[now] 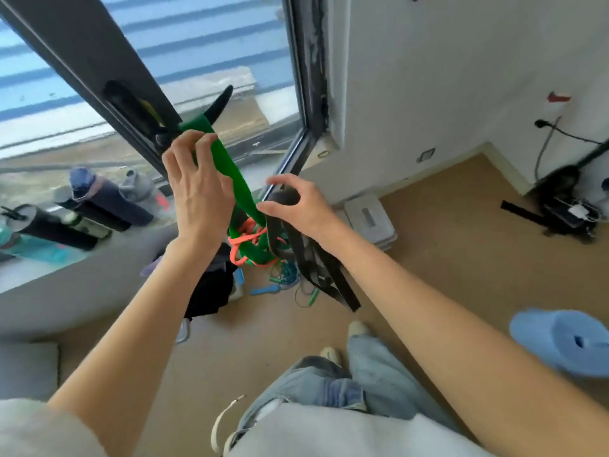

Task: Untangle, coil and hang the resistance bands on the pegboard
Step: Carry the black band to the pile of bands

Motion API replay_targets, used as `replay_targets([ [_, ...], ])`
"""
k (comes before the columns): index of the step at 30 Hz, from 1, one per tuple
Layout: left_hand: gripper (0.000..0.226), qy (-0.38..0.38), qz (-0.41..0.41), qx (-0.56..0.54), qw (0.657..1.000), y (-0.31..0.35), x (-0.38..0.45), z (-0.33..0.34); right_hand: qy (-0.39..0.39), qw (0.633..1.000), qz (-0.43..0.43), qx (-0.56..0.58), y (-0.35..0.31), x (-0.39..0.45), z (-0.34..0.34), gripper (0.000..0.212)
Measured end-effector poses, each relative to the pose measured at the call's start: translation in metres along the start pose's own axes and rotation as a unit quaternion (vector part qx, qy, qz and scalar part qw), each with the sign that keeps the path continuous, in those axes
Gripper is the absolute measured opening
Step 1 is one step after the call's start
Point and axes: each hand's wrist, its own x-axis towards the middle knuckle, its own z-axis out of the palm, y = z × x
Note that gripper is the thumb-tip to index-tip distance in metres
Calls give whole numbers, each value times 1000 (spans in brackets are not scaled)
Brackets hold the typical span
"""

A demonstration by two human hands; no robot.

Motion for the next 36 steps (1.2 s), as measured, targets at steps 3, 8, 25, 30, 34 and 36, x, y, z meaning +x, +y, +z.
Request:
replay_targets([
  [3, 47, 44, -34, -18, 998, -1, 4, 1, -22, 997, -65, -46, -32, 33, 9, 64],
  [8, 40, 53, -52, -48, 996, -5, 17, -5, -80, 993, -62, -67, -56, 70, 19, 49],
  [25, 47, 68, -149, 9, 987, 15, 32, -1, 89, 995, -29, -28, -84, 158, -43, 20],
  [30, 51, 54, -56, -47, 996, 28, 8, 23, 44, 995, 19, -84, -24, 116, -49, 21],
  [34, 86, -240, -71, -199, 947, 43, -18, 62, 3, 997, 9, -80, -1, 58, -78, 26],
  [36, 79, -322, -53, -304, 895, 58, -20, 80, 5, 998, 0, -56, 2, 34, -98, 27],
])
